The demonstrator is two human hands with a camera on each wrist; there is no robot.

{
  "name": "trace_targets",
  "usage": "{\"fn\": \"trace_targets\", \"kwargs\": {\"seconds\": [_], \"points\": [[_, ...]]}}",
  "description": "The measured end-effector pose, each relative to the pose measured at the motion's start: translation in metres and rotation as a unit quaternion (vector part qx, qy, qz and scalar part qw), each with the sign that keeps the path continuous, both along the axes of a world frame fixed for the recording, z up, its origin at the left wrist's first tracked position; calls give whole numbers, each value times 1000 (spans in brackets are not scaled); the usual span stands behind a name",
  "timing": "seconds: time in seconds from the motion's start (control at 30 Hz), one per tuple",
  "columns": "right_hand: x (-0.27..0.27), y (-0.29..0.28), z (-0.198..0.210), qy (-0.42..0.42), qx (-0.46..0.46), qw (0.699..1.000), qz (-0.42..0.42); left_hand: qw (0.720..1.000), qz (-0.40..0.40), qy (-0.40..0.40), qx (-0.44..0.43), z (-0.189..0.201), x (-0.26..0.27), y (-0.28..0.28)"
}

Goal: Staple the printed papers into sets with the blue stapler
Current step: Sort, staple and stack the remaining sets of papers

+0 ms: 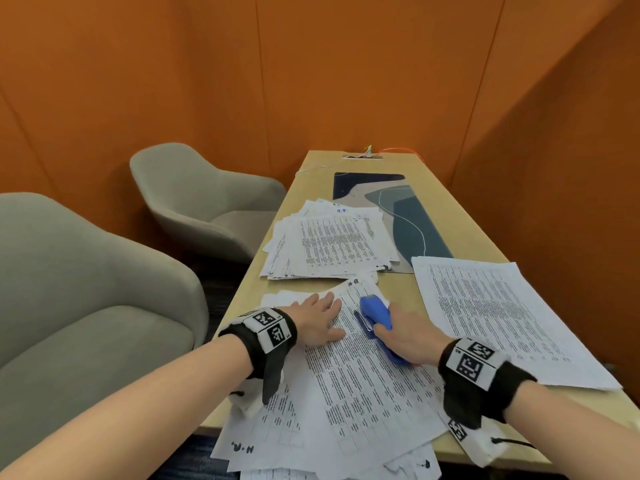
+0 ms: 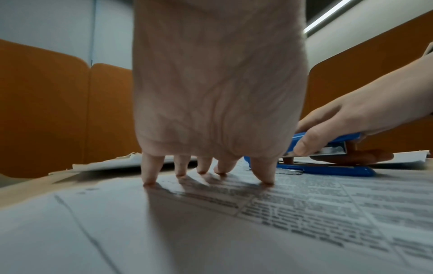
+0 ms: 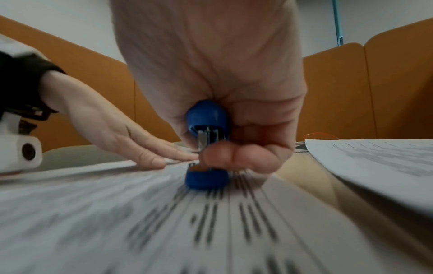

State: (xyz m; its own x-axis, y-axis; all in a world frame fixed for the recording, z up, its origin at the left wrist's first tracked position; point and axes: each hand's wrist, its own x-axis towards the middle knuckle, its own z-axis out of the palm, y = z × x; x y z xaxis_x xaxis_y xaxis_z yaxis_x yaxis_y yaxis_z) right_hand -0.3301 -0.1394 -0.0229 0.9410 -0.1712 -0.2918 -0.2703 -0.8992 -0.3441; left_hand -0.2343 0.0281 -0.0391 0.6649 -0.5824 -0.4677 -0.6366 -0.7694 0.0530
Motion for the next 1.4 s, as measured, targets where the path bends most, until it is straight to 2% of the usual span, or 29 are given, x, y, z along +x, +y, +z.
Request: {"fn": "trace_targets", "kwargs": {"seconds": [0.1,0.3,0.53,0.73,0.93,1.03,1.2,1.4], "points": [[5,2,7,9,8,1000,-6,1000,23,3,-4,-2,4,1],[12,18,6,3,-49,999,15,998,65,14,14,-10,1,-4],[20,24,14,28,-58,998,2,997,67,15,25,-11,4,-5],[26,25,21,44,-61,997,22,997,61,14,39,-11,6,-6],[16,38,27,30,-85,996,21,997,63,13,51,-11,7,-8],[18,43,24,12,-75,997,14,996,72,10,47,-10,7,-8],[21,25,5,40,-28,999,0,996,73,15,47,-10,8,-7],[23,32,-2,-28,-53,998,-1,997,68,14,41,-10,7,-6]]}}
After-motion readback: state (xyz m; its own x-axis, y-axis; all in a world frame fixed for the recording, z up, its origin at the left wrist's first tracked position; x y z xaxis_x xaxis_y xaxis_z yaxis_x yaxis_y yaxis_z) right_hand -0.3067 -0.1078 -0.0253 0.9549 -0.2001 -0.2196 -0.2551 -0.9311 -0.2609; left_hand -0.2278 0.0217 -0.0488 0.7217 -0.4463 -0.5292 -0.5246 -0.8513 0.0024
